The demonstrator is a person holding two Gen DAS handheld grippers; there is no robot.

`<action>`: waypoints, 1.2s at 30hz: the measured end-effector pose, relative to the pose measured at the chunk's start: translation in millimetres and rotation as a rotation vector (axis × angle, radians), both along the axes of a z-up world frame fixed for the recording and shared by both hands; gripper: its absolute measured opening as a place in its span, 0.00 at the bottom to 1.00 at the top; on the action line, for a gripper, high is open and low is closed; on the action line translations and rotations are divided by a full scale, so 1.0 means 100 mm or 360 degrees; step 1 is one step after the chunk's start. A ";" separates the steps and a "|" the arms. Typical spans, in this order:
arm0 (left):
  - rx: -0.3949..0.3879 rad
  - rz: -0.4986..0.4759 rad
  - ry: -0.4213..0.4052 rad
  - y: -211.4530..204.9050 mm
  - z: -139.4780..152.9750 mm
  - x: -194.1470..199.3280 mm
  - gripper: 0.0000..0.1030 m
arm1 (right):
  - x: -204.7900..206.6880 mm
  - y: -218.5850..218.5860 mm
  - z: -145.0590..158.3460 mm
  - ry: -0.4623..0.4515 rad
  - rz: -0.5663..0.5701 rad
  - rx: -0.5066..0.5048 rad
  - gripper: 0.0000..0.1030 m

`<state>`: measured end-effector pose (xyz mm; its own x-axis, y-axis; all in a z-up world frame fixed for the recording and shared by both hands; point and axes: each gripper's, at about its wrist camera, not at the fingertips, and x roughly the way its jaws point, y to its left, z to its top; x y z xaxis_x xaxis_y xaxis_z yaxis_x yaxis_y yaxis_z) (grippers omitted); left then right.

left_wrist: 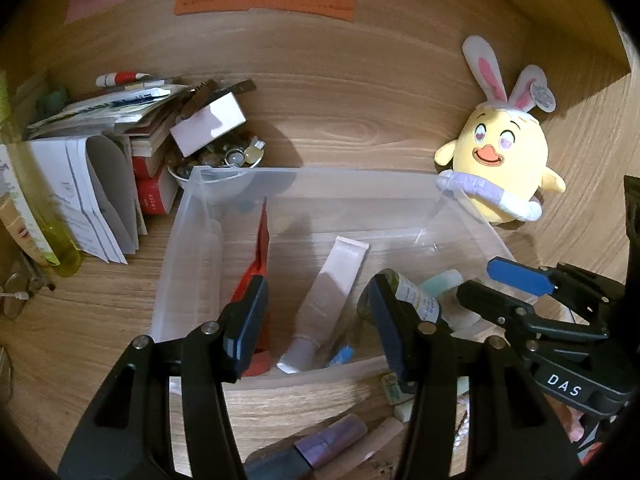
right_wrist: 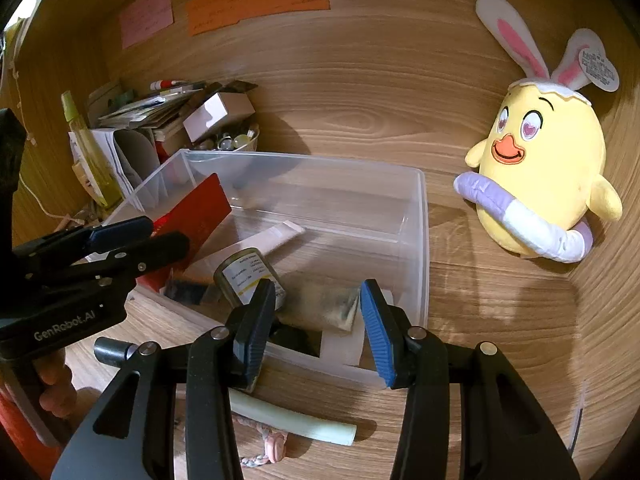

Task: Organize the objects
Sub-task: 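Carry card box into bin with left tool while right tool drops wooden block in, then grasp dark purple bottle with left tool while right tool grasps pink braided cord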

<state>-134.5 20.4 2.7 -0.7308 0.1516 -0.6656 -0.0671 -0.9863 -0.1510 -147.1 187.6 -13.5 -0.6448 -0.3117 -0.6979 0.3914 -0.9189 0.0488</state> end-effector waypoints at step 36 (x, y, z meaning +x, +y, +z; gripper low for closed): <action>-0.0079 0.0005 -0.0040 -0.23 0.03 0.78 0.95 | 0.72 0.17 -0.06 0.0040 0.0035 0.0070 0.76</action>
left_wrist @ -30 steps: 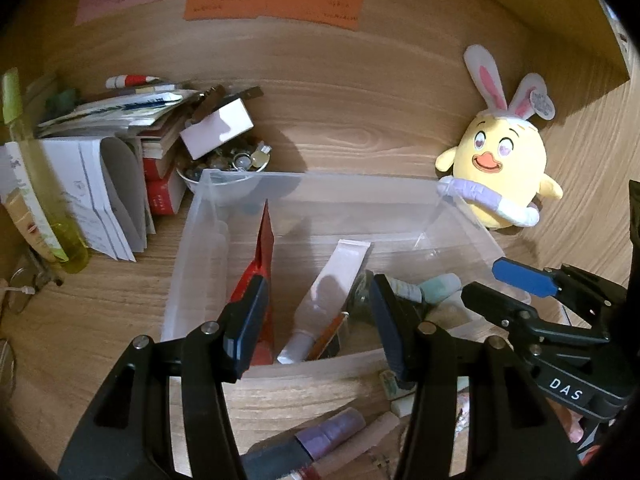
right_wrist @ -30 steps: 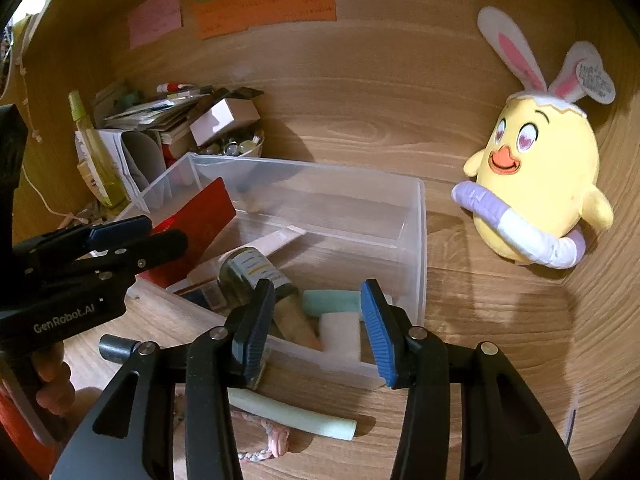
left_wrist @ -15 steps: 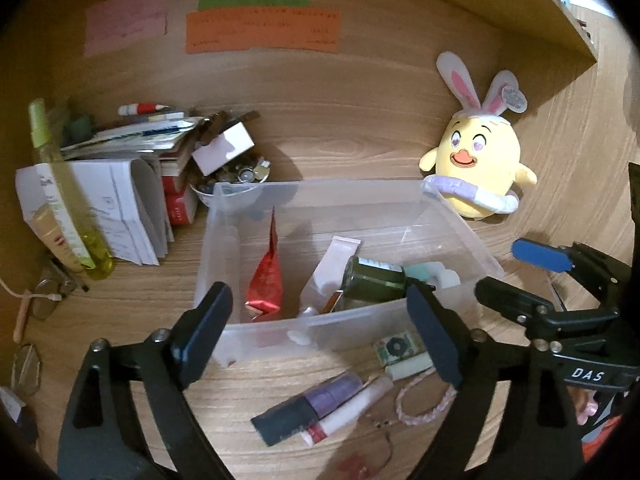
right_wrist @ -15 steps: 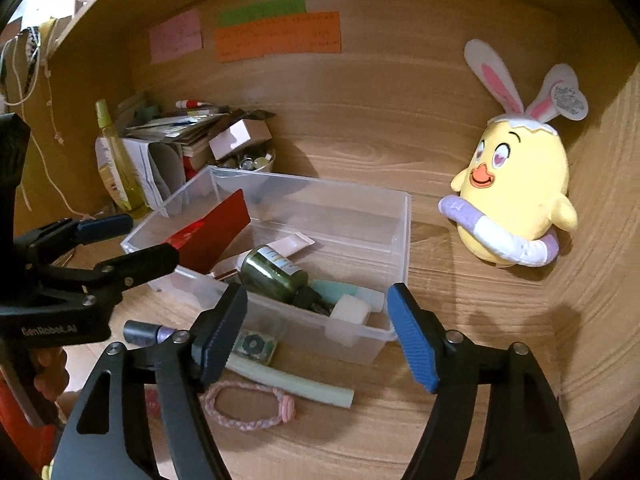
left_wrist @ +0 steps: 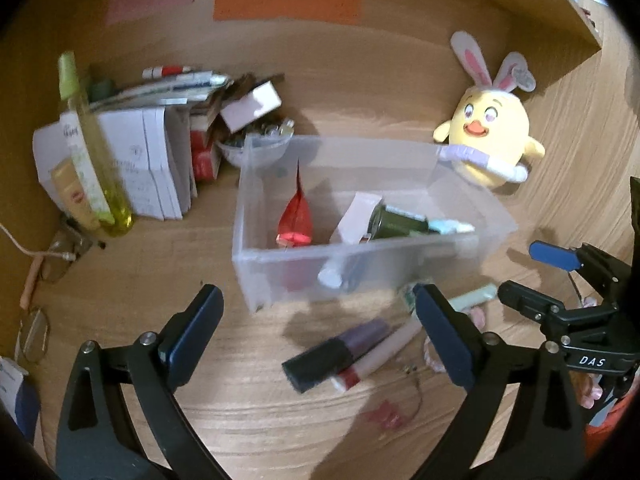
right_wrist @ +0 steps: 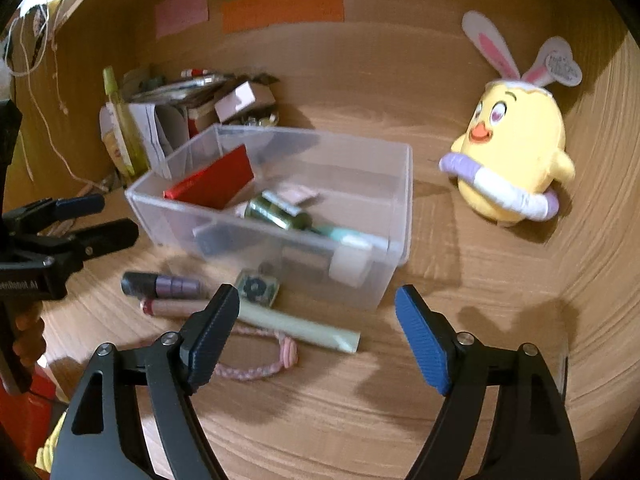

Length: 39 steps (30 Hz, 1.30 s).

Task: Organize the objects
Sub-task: 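Grasp dark purple bottle with left tool while right tool grasps pink braided cord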

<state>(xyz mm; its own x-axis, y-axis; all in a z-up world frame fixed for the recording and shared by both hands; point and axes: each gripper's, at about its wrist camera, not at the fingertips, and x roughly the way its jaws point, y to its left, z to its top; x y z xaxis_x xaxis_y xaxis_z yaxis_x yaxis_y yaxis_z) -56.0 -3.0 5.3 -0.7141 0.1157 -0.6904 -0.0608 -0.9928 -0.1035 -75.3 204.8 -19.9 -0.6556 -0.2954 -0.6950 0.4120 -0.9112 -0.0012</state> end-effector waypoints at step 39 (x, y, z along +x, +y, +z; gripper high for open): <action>-0.0031 -0.0200 -0.0283 0.09 -0.54 -0.06 0.25 | -0.04 -0.10 -0.46 -0.0239 0.0057 -0.0039 0.12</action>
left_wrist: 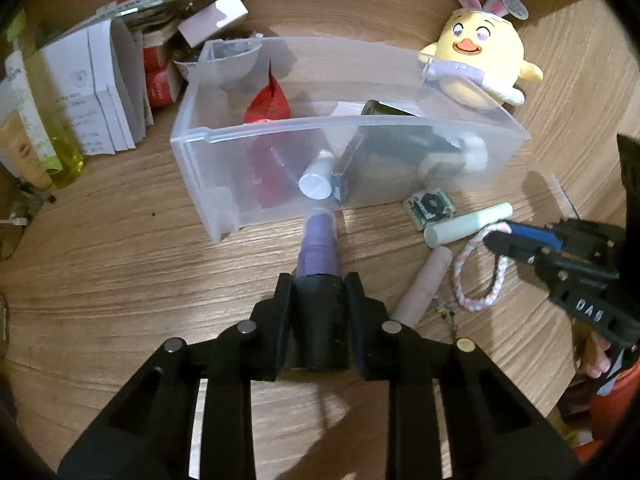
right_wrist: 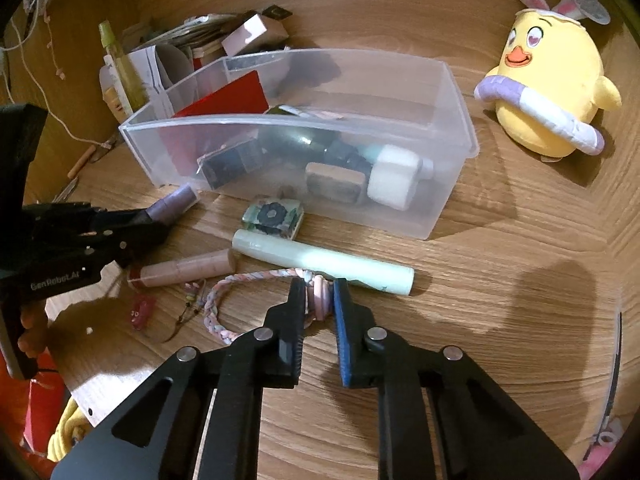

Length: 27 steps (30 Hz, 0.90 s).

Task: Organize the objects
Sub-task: 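Grasp dark purple bottle with left tool while right tool grasps pink braided cord, then lower purple bottle into bin with left tool while right tool releases cord inside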

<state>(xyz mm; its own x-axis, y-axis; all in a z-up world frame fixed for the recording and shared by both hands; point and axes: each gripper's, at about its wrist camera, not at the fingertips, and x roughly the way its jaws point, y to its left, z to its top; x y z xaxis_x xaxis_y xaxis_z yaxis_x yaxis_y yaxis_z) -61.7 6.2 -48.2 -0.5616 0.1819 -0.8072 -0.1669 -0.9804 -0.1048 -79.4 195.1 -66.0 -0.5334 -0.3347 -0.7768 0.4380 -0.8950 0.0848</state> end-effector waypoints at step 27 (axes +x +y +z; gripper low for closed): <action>0.0166 0.0057 0.0350 -0.10 0.67 0.20 0.25 | 0.04 0.09 0.87 0.0334 -0.0079 -0.0215 0.12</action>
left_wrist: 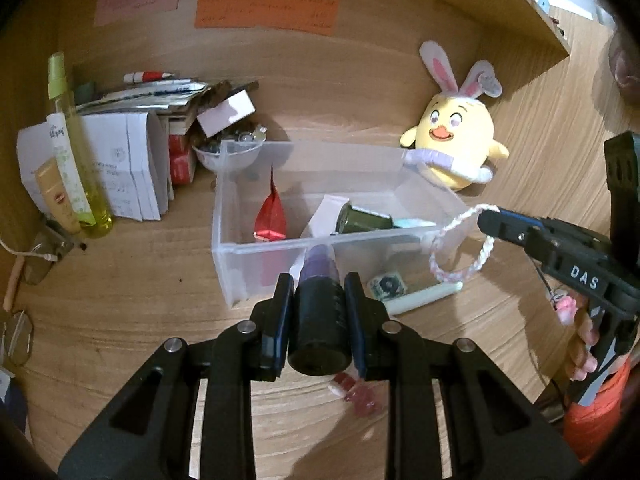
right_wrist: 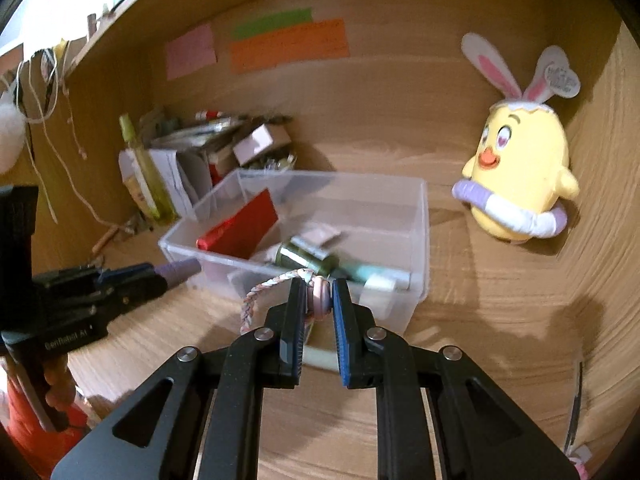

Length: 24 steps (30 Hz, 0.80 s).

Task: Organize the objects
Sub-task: 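Lower purple bottle into bin with left tool while right tool releases cord inside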

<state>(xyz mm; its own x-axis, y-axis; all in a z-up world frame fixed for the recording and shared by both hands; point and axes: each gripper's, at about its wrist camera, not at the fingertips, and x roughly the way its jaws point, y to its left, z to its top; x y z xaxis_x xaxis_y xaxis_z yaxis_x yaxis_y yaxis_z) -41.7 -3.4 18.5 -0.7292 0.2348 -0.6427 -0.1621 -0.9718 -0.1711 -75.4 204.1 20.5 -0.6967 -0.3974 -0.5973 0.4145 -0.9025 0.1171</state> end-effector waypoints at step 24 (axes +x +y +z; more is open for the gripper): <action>0.0094 0.0057 0.0213 -0.04 0.57 -0.21 0.25 | -0.31 0.01 0.18 0.0074 -0.0042 -0.0028 0.12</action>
<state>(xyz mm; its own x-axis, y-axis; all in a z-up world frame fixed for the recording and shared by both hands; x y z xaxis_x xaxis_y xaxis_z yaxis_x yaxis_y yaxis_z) -62.5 -7.6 75.4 -0.8160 0.2416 -0.5252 -0.1524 -0.9663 -0.2076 -106.2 204.8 38.9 -0.7339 -0.3885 -0.5572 0.3959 -0.9112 0.1140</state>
